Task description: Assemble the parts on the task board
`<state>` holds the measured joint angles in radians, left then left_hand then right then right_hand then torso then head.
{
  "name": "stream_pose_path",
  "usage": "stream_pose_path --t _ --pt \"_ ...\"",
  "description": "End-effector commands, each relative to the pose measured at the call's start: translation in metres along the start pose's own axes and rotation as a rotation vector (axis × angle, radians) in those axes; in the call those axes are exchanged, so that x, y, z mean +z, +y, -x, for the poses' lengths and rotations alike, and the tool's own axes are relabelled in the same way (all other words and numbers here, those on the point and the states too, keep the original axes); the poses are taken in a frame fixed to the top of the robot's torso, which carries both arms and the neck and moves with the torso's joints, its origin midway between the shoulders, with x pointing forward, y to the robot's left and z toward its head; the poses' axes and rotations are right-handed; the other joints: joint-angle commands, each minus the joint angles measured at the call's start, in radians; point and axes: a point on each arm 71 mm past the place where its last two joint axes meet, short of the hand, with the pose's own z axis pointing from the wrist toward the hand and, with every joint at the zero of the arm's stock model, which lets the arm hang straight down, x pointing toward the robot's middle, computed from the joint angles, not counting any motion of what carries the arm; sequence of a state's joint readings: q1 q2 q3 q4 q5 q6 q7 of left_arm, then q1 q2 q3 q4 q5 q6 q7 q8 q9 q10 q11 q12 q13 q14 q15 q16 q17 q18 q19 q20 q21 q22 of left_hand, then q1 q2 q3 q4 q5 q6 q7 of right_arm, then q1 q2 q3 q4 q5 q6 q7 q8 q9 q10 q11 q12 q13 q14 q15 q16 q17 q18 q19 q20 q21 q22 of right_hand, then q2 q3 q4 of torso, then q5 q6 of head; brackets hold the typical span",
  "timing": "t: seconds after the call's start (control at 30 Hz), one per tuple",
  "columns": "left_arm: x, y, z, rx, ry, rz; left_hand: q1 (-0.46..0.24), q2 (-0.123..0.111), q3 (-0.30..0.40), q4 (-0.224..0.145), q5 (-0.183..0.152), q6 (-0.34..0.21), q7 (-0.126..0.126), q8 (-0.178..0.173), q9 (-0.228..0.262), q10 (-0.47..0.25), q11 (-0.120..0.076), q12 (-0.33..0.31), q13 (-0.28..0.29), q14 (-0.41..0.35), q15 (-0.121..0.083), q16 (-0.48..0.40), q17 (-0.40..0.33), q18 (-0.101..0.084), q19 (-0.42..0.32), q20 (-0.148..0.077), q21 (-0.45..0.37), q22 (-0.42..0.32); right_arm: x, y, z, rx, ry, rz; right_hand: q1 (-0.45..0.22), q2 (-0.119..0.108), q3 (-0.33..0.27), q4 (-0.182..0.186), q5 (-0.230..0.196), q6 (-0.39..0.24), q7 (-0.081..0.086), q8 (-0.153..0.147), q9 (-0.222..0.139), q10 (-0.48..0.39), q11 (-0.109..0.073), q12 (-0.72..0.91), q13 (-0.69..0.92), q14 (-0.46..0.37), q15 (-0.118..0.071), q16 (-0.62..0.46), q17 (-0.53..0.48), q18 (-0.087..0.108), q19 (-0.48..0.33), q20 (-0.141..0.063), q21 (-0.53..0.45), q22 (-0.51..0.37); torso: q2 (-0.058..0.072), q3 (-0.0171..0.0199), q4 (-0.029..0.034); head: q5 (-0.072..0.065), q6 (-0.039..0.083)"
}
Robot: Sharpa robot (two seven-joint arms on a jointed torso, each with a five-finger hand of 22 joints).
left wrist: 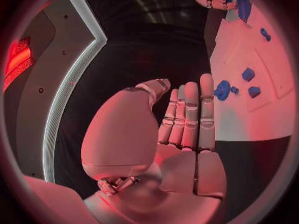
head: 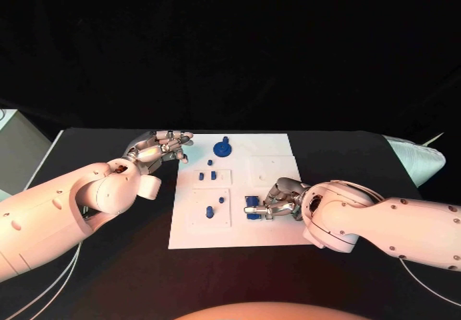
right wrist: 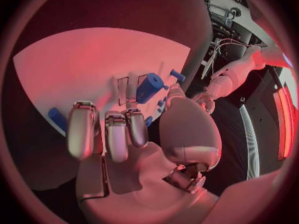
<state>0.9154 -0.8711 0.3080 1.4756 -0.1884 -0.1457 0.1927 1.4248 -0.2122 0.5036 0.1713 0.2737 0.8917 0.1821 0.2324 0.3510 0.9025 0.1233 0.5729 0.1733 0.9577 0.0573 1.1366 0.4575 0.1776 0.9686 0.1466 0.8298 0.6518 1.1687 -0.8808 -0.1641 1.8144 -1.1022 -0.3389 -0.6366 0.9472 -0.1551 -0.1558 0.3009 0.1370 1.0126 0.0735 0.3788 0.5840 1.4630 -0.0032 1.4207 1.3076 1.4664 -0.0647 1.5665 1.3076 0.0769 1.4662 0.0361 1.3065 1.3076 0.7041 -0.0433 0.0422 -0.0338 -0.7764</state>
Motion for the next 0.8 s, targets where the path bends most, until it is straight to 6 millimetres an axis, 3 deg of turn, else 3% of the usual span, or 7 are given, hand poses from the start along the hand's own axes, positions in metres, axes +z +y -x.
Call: stream_pose_path --t 0.03,0.2,0.23,0.37,0.6,0.7,0.8 --pt "0.0000 -0.0002 -0.0017 -0.001 0.013 -0.004 -0.004 0.002 0.000 0.004 -0.001 0.003 0.002 0.005 0.001 -0.005 -0.002 0.004 -0.001 -0.001 -0.005 -0.004 -0.001 0.007 0.009 -0.001 -0.004 -0.001 -0.0034 0.0001 0.0004 -0.028 -0.002 0.036 -0.002 0.013 0.013 -0.002 0.010 -0.006 -0.001 0.007 0.002 0.025 0.001 -0.002 0.157 0.104 -0.003 0.004 0.263 -0.020 0.034 0.001 0.008 0.068 0.000 0.0002 -0.0012 0.001 -0.001" --pt "-0.0002 0.0004 -0.0016 -0.001 0.013 -0.003 -0.004 0.002 0.000 0.004 -0.001 0.003 0.002 0.005 0.001 -0.005 -0.002 0.004 -0.001 -0.001 -0.005 -0.004 -0.001 0.007 0.009 -0.001 -0.004 -0.001 -0.0077 -0.0008 0.0008 -0.025 0.005 0.061 0.040 0.049 0.039 -0.005 0.034 -0.004 -0.002 0.010 0.003 0.029 0.000 0.002 0.162 0.104 -0.004 0.004 0.263 -0.021 0.036 0.000 0.015 0.075 0.000 -0.0006 -0.0013 0.000 -0.002" --pt "-0.0002 0.0006 -0.0016 -0.001 0.013 -0.002 -0.004 0.002 0.000 0.004 -0.001 0.003 0.002 0.005 0.001 -0.005 -0.002 0.004 -0.001 -0.001 -0.005 -0.004 -0.001 0.007 0.009 -0.001 -0.004 -0.001 -0.0086 -0.0007 0.0009 -0.022 0.007 0.070 0.077 0.060 0.048 -0.006 0.037 -0.004 -0.003 0.012 0.003 0.031 -0.001 0.005 0.165 0.104 -0.005 0.004 0.263 -0.022 0.037 -0.001 0.017 0.078 0.000 0.0000 -0.0015 0.001 -0.001" --pt "-0.0005 0.0014 -0.0015 -0.002 0.013 0.000 -0.004 0.002 0.000 0.004 -0.001 0.003 0.002 0.005 0.001 -0.005 -0.002 0.004 -0.001 -0.001 -0.005 -0.004 -0.001 0.007 0.009 -0.001 -0.004 -0.001 -0.0109 -0.0008 0.0012 -0.016 0.009 0.090 0.135 0.063 0.049 -0.008 0.037 -0.001 -0.005 0.013 0.003 0.035 -0.002 0.010 0.170 0.104 -0.006 0.004 0.263 -0.023 0.039 -0.002 0.022 0.084 0.000 0.0009 -0.0005 0.001 -0.002" --pt "-0.0015 0.0034 -0.0012 -0.003 0.013 0.005 -0.004 0.002 -0.001 0.006 -0.001 0.001 0.002 0.004 0.001 -0.006 -0.002 0.004 -0.001 -0.001 -0.005 -0.004 -0.001 0.007 0.009 -0.001 -0.005 -0.002 -0.0106 -0.0032 0.0026 -0.016 0.008 0.090 0.187 0.080 0.052 -0.009 0.041 0.001 -0.006 0.015 0.003 0.037 -0.004 0.013 0.173 0.104 -0.007 0.004 0.263 -0.024 0.041 -0.003 0.027 0.090 -0.001 -0.0016 0.0005 0.000 -0.004" --pt "-0.0018 0.0040 -0.0013 -0.004 0.013 0.007 -0.004 0.004 0.000 0.007 0.000 0.001 0.002 0.004 0.001 -0.006 -0.002 0.004 -0.001 -0.002 -0.005 -0.004 -0.001 0.007 0.010 -0.001 -0.006 -0.002 -0.0086 -0.0051 0.0036 -0.019 0.005 0.078 0.218 0.094 0.055 -0.010 0.047 0.001 -0.007 0.014 0.002 0.038 -0.004 0.014 0.175 0.104 -0.008 0.004 0.263 -0.025 0.042 -0.004 0.030 0.093 -0.001 -0.0019 0.0008 0.000 -0.005" --pt "-0.0020 0.0048 -0.0012 -0.006 0.013 0.011 -0.005 0.004 0.000 0.007 0.000 0.001 0.003 0.004 0.001 -0.006 -0.001 0.004 -0.001 -0.001 -0.005 -0.004 -0.001 0.007 0.010 -0.001 -0.006 -0.002 -0.0059 -0.0058 0.0043 -0.021 -0.002 0.066 0.240 0.123 0.059 -0.010 0.063 0.004 -0.008 0.014 0.000 0.040 -0.006 0.016 0.177 0.104 -0.009 0.004 0.263 -0.025 0.043 -0.004 0.033 0.097 0.000 -0.0021 0.0006 0.001 -0.005"
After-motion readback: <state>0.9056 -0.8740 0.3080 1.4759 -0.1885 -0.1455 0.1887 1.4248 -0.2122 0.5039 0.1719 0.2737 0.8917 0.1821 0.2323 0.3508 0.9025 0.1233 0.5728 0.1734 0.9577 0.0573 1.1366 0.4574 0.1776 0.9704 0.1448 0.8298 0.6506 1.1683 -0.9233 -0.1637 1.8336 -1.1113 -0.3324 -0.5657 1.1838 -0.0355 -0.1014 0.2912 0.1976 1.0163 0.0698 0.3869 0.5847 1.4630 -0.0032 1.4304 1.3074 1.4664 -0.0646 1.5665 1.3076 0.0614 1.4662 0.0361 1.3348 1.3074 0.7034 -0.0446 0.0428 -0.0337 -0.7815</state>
